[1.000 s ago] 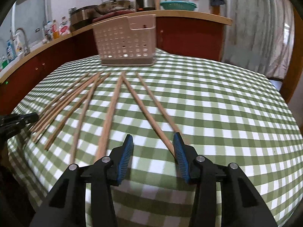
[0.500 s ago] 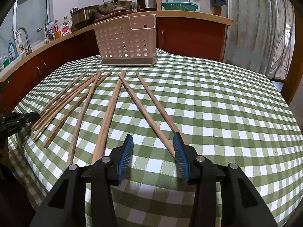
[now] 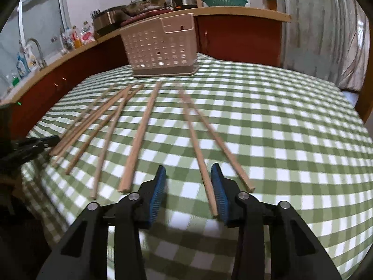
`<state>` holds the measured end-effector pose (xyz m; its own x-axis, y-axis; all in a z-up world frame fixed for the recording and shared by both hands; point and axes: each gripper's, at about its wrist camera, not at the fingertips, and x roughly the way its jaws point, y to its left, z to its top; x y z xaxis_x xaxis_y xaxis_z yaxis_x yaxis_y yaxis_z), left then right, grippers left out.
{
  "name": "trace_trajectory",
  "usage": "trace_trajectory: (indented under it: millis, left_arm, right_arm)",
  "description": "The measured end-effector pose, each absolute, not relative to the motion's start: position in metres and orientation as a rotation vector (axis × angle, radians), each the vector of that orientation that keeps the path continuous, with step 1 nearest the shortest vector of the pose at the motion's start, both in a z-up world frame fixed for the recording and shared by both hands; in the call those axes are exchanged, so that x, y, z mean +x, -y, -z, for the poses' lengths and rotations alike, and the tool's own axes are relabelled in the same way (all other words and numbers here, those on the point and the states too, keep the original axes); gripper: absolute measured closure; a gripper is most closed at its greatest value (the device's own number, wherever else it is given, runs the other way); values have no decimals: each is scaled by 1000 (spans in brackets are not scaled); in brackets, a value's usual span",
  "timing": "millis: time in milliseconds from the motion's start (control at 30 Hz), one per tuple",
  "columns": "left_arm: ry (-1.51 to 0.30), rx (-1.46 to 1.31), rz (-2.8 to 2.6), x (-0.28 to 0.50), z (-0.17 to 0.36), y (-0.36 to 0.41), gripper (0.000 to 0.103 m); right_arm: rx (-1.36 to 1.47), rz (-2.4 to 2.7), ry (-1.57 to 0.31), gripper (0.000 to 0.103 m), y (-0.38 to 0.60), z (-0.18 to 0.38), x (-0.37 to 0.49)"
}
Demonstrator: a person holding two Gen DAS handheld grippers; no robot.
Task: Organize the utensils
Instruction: 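Lower the right tool and close it on another wooden chopstick, then lift both held chopsticks upright and carry them toward the beige caddy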
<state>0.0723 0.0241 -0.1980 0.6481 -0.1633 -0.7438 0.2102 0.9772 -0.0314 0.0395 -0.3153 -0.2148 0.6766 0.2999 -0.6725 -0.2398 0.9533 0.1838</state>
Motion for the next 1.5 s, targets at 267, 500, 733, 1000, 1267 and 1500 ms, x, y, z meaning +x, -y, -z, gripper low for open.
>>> trace_trajectory:
  millis: [267,500,733,1000,1267,1500]
  left_arm:
    - [-840,58,213,72,198,-24,96]
    - [-839,57,212,72,198,-24,96]
    - [-838,55,214,72,198,-25,96]
    - [-827,18,222,70,195,-27,96]
    - [-780,13,218,62,184,-30,96]
    - [-675,8,202,53,154,-33,97]
  right_arm:
    - [93,-269,-737,69,319,221,27]
    - [56,-263,-673,84,316,225,18]
    - [11,-277,-621,96,304,230,12]
    - [0,-260,-591,96,302,222,9]
    - [1,-250,-549,96,299,205,6]
    - [23,-246,-491,96,298,177,4]
